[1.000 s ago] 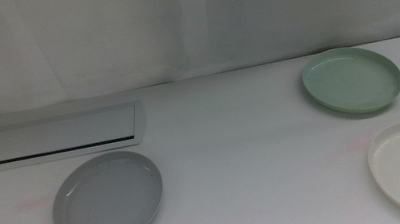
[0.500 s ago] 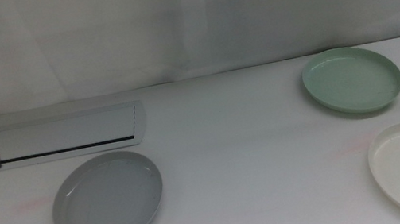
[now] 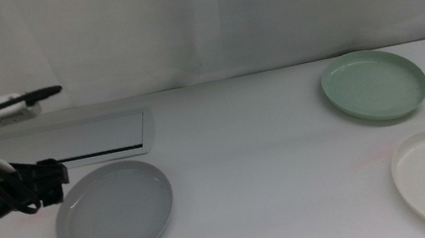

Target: Stack the three bowls on top of each other.

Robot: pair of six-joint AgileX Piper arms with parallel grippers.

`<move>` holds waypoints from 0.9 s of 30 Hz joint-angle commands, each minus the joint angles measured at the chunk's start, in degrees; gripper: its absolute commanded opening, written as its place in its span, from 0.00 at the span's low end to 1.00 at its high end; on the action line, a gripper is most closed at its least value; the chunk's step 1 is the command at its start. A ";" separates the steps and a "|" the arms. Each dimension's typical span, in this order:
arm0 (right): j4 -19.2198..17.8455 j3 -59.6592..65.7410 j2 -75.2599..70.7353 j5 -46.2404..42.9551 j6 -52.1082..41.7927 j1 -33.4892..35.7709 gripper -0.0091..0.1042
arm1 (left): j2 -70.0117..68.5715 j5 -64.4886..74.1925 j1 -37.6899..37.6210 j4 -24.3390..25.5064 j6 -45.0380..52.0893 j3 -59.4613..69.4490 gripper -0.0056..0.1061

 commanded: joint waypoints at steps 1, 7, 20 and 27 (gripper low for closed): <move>-0.05 2.30 -0.75 -0.76 -0.23 0.23 0.93 | 3.02 -1.91 0.11 -0.02 -0.84 -0.47 0.86; -0.05 2.30 -0.75 -0.76 -0.23 0.23 0.93 | 10.56 -5.09 0.11 -0.02 -1.82 -0.47 0.86; 0.27 2.30 -0.75 -0.76 -0.12 0.23 0.93 | 18.01 -9.44 0.11 -0.02 -2.98 -0.47 0.82; 0.27 2.30 -0.75 -0.76 -0.12 0.23 0.93 | 20.27 -10.91 0.11 -0.40 -2.98 -0.47 0.78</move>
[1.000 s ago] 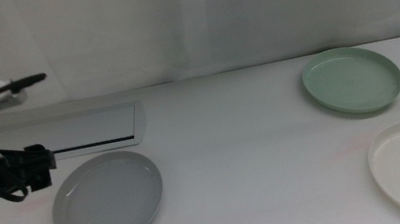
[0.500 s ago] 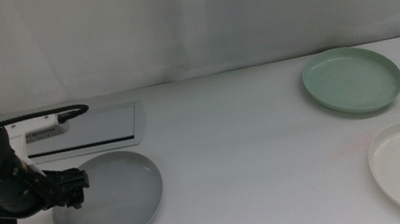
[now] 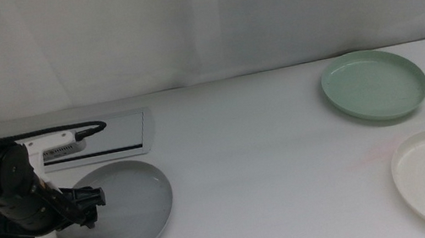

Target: Stack the three bowls on top of each other.

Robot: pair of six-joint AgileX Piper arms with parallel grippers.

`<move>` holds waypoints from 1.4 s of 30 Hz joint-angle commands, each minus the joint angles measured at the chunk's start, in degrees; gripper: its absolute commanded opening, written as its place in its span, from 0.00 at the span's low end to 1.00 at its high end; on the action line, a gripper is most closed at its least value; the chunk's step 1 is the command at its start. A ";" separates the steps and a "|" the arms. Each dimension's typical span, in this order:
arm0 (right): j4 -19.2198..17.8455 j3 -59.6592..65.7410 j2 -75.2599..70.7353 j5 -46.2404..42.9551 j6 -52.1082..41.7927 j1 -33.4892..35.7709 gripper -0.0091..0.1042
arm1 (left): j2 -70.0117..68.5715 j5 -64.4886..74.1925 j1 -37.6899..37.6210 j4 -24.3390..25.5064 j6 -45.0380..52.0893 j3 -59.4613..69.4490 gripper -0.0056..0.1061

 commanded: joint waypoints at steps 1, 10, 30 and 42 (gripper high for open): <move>-0.06 2.30 -0.75 -0.54 -0.12 0.23 0.93 | 0.90 -0.93 0.11 -0.40 -0.66 -0.33 0.78; -0.06 2.30 -0.75 -0.54 -0.12 0.23 0.93 | 4.14 0.00 0.11 -2.79 -1.37 -0.33 0.29; -0.06 2.30 -0.75 -0.72 -0.12 0.23 0.93 | -5.65 -1.08 0.11 -16.25 6.03 -1.05 0.04; -0.06 2.30 -0.75 -0.46 -0.12 0.23 0.93 | -16.60 -1.97 -12.94 -19.70 4.30 -1.05 0.02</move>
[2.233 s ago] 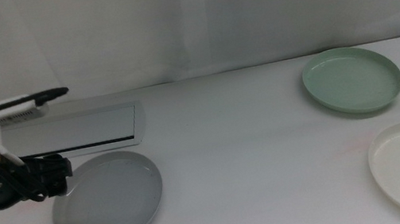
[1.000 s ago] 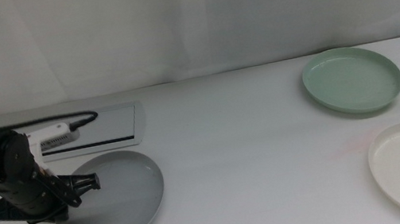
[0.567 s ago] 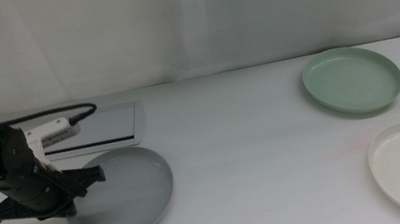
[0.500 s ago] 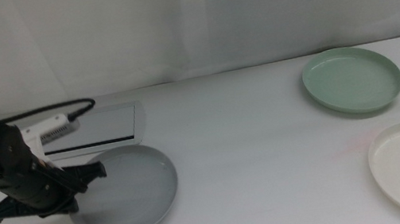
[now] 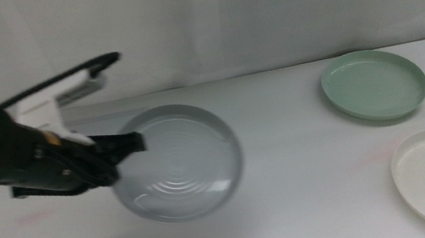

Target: Stack the three bowls on top of each other.

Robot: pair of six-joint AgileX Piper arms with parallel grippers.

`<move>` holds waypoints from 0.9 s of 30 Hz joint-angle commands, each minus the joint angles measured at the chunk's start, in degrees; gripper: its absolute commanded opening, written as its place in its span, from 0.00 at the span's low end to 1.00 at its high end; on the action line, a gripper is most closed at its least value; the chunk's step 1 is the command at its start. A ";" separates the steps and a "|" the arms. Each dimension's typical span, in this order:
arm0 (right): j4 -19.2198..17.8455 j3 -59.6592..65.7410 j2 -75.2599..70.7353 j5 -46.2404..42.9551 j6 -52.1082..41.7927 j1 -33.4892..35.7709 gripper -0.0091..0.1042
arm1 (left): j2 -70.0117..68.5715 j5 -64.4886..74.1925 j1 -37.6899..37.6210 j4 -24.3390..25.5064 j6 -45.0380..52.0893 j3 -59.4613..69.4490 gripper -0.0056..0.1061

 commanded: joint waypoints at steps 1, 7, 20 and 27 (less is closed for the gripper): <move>-0.06 2.30 -0.75 -0.25 -0.23 0.14 0.93 | -0.02 -2.39 -4.40 -1.03 -2.15 0.14 0.02; -0.06 2.30 -0.75 -0.25 -0.23 0.14 0.93 | 4.32 -5.59 -12.54 -0.64 -5.11 0.14 0.02; -0.06 2.30 -0.75 -0.25 -0.23 0.14 0.93 | 15.60 -8.93 -16.95 -0.81 -6.13 0.14 0.02; -0.06 2.30 -0.75 -0.25 -0.23 0.14 0.93 | 17.96 -9.37 -16.95 -0.81 -6.13 0.14 0.02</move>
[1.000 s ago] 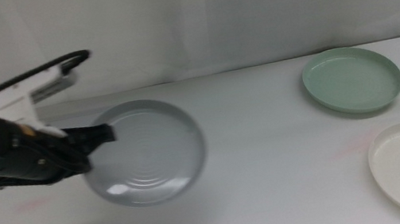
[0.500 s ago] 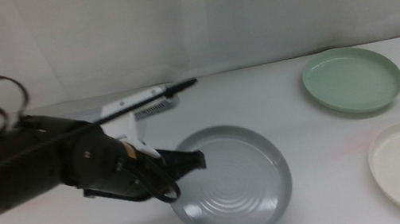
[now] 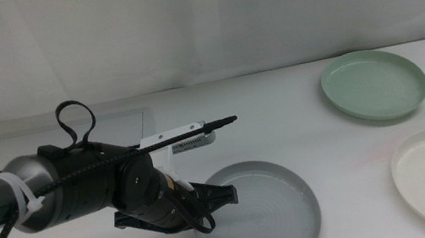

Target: Stack the three bowls on top of each other.

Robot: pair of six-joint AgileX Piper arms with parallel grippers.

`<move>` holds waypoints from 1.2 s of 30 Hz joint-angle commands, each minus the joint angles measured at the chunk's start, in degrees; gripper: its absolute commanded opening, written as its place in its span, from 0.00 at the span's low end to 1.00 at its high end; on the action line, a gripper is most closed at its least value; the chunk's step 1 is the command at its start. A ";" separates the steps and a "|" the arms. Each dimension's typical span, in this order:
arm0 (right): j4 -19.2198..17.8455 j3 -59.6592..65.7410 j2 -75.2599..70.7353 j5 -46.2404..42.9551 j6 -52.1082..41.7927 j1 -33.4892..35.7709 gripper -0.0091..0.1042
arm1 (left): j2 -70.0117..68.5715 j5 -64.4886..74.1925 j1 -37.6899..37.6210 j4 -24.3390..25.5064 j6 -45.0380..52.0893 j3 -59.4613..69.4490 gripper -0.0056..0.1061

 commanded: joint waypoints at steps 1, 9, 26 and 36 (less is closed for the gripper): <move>-0.06 2.30 -0.75 -0.25 -0.23 0.14 0.93 | 0.17 -0.88 -0.40 -0.42 -0.41 0.02 0.02; -0.06 2.30 -0.75 -0.25 -0.23 0.14 0.93 | 0.17 -2.79 -0.40 -0.28 -0.41 0.12 0.13; -0.06 2.30 -0.75 -0.25 -0.23 0.14 0.93 | -5.33 -3.40 0.81 4.75 4.23 0.12 0.88; -0.06 2.30 -0.75 -0.36 -0.23 0.14 0.93 | -22.02 -2.79 15.57 15.05 4.11 0.12 0.88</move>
